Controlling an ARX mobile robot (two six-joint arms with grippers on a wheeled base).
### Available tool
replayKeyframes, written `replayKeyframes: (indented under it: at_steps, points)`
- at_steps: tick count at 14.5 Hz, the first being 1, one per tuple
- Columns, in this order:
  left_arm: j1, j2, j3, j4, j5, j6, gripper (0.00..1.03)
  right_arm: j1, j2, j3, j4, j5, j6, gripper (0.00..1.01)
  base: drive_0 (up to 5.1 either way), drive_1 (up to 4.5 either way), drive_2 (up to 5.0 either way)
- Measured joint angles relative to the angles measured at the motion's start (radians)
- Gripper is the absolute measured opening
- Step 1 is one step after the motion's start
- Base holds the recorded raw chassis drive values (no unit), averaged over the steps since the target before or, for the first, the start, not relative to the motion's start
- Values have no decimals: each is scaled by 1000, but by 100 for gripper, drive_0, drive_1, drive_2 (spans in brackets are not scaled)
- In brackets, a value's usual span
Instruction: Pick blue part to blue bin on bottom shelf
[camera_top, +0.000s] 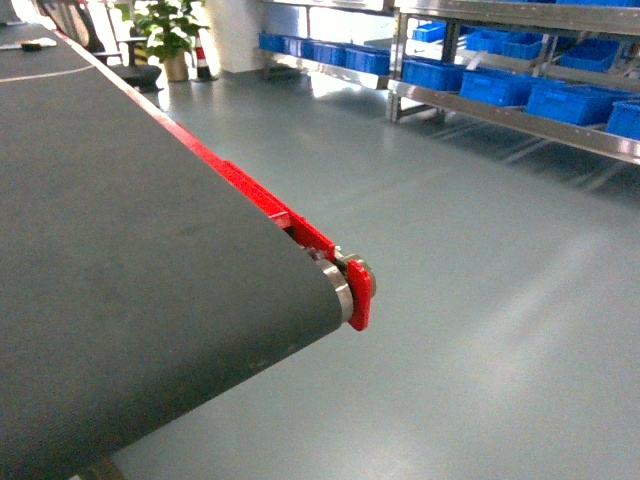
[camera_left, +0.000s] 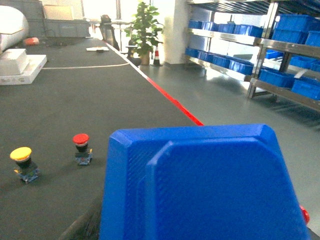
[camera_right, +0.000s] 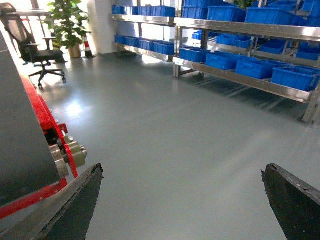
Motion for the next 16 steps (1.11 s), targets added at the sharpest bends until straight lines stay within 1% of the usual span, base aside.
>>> replayKeyframes:
  at_steps: [16]
  points:
    - [0,0,0,0,0,0,44,0,0,0,0,0,0,98,-162,-162,-162]
